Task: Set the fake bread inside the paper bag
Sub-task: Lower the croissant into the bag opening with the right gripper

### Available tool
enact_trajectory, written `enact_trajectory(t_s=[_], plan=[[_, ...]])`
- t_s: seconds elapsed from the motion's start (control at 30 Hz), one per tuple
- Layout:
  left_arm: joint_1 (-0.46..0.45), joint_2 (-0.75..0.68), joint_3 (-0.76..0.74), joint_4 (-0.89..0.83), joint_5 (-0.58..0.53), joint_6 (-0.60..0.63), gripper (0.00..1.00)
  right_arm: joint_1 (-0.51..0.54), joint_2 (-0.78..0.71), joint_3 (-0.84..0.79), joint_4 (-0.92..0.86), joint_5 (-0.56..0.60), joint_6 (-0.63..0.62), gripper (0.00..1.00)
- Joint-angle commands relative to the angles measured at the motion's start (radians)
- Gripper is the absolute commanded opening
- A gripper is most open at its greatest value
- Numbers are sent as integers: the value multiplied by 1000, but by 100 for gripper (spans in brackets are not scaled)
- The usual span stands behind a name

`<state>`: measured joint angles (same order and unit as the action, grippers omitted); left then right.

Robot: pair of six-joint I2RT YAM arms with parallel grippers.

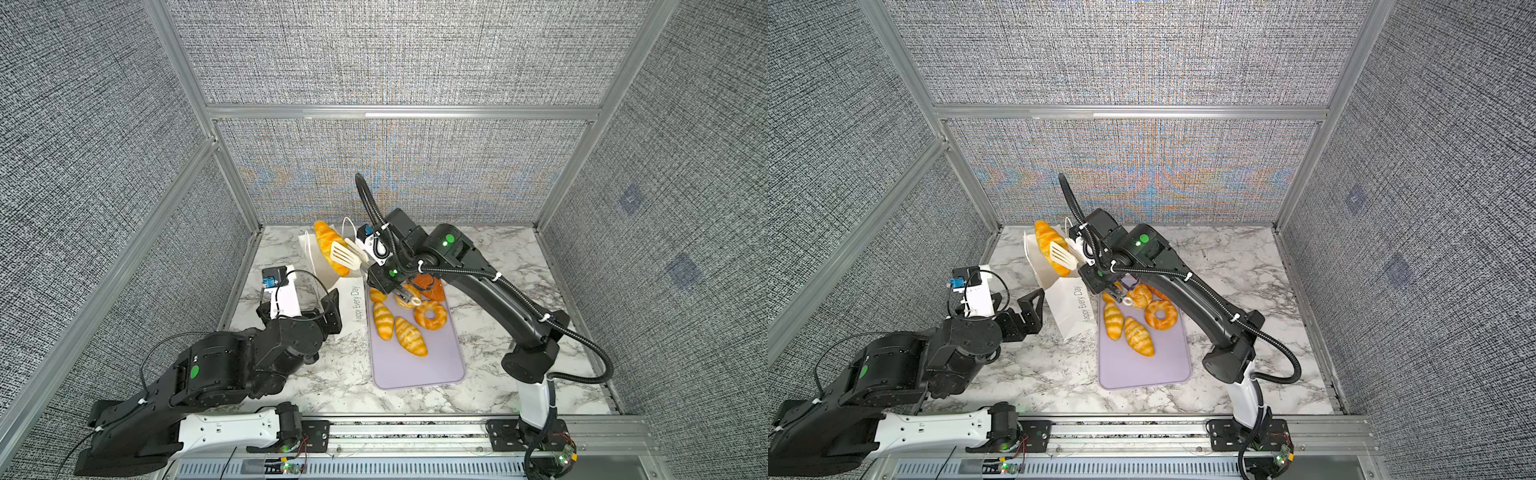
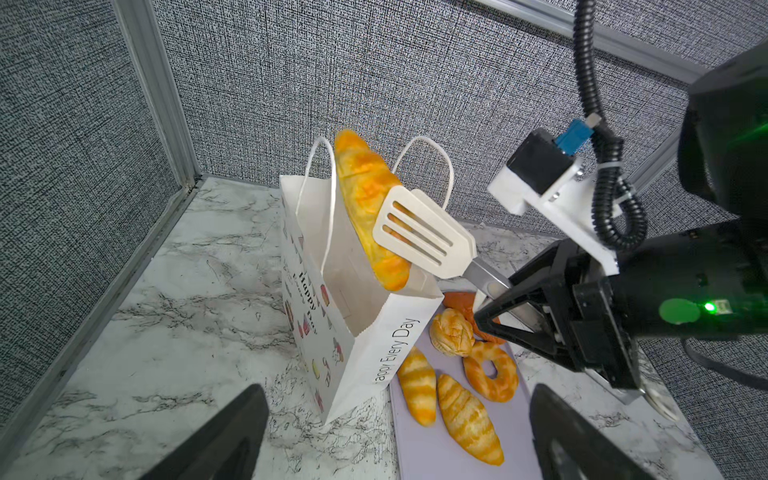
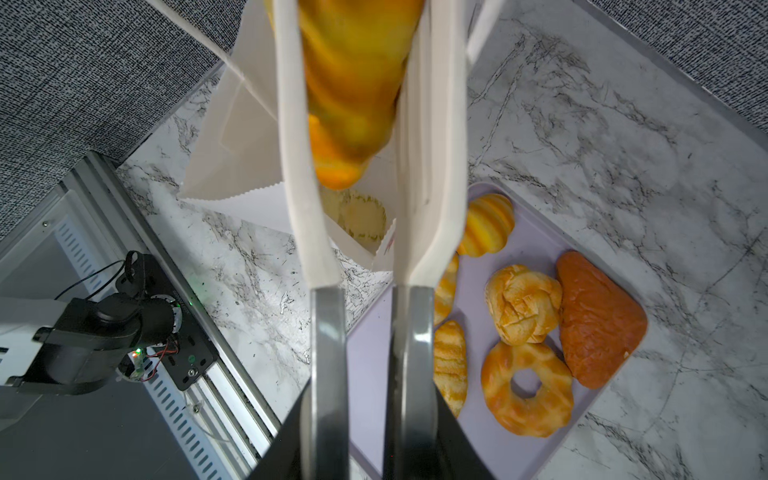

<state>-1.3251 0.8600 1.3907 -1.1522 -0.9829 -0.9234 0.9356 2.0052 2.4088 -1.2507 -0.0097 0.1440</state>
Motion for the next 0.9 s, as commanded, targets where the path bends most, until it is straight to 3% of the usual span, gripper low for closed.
enact_trajectory(t_s=[0.0, 0.4, 0.87], plan=[[4, 10, 4, 13, 14, 6, 99, 0, -3, 12, -7, 15, -5, 38], [31, 32, -7, 62, 50, 39, 99, 0, -13, 28, -18, 39, -23, 55], [76, 69, -17, 121, 108, 101, 99, 2, -37, 64, -45, 45, -26, 58]])
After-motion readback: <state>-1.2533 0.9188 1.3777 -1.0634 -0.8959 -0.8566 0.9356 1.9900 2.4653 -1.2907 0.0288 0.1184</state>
